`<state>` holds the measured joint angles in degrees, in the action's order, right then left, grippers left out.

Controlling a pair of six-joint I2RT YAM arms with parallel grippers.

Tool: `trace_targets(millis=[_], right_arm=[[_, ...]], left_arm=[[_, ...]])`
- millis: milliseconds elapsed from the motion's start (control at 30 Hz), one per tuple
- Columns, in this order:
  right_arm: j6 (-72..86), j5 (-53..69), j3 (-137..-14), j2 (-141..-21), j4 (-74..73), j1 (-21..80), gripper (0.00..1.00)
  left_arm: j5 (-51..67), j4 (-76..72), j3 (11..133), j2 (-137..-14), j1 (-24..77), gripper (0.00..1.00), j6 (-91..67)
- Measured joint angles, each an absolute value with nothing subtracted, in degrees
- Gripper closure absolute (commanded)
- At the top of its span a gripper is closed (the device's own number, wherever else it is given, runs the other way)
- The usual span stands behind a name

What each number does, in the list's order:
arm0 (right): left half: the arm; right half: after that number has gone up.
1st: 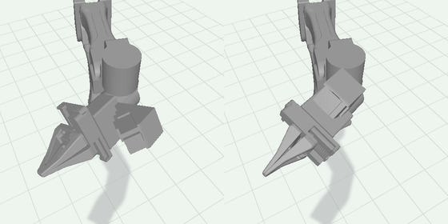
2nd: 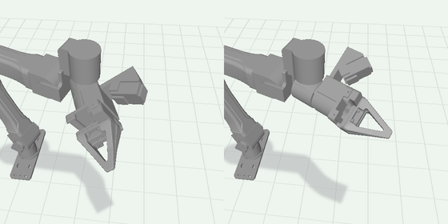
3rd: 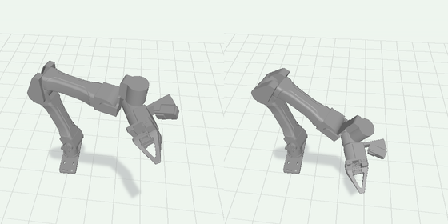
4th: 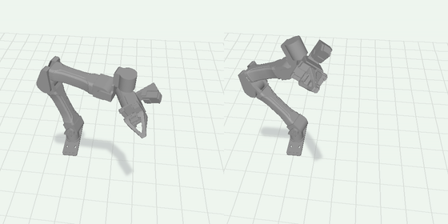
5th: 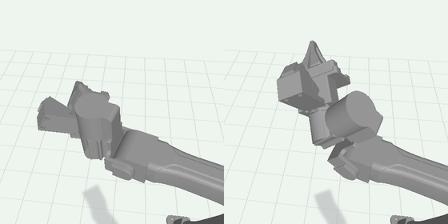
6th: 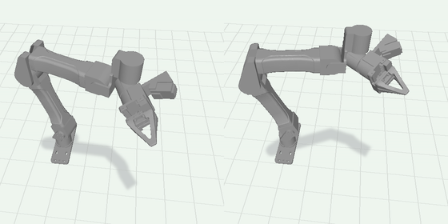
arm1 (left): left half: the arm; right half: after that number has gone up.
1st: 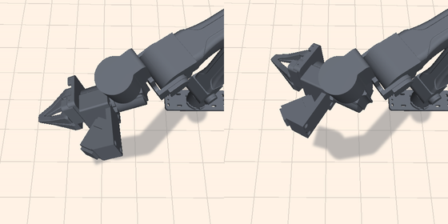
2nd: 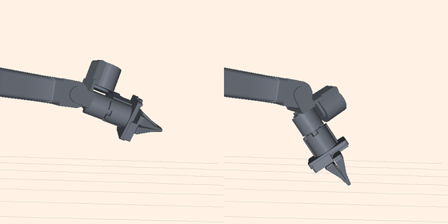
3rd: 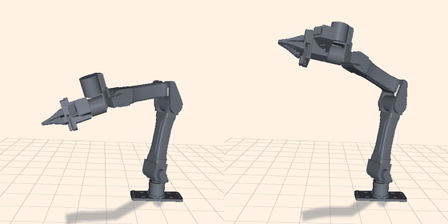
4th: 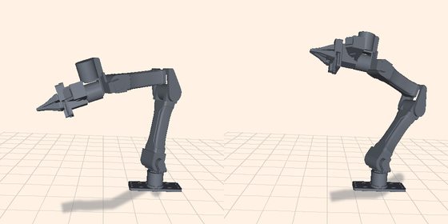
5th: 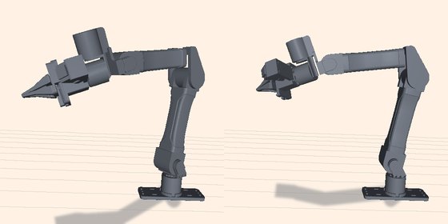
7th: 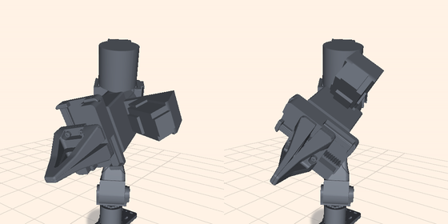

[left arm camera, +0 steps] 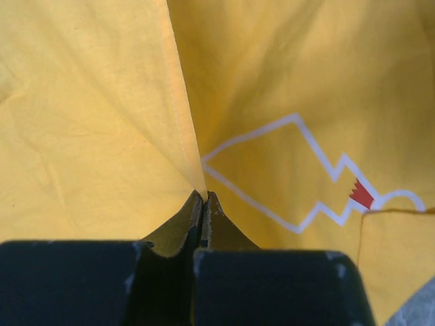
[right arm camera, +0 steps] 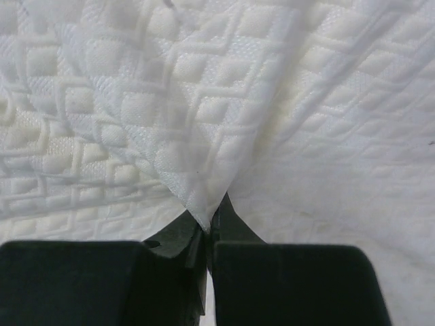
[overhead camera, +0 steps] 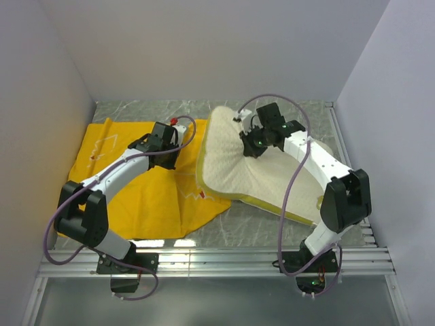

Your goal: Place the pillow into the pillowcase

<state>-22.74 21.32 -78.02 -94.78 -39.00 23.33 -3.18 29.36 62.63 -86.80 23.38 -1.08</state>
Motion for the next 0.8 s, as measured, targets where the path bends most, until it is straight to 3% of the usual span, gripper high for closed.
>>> trace_targets(millis=[233,567,800], right_arm=[[-11.2,17.8,-80.9,-93.2,-26.8,26.7,1.0],[-2.9,7.3,-69.3,-95.4,-14.8,33.6,1.0],[-3.6,8.9,-67.1,-96.8,-12.6,35.2,1.0]], left_arm=[[0.5,31.5,62.8,-85.4,23.1,1.0,-1.8],[5.5,32.5,65.3,-82.3,20.7,1.0,-4.4],[6.5,32.5,65.6,-81.1,20.1,1.0,-5.4]])
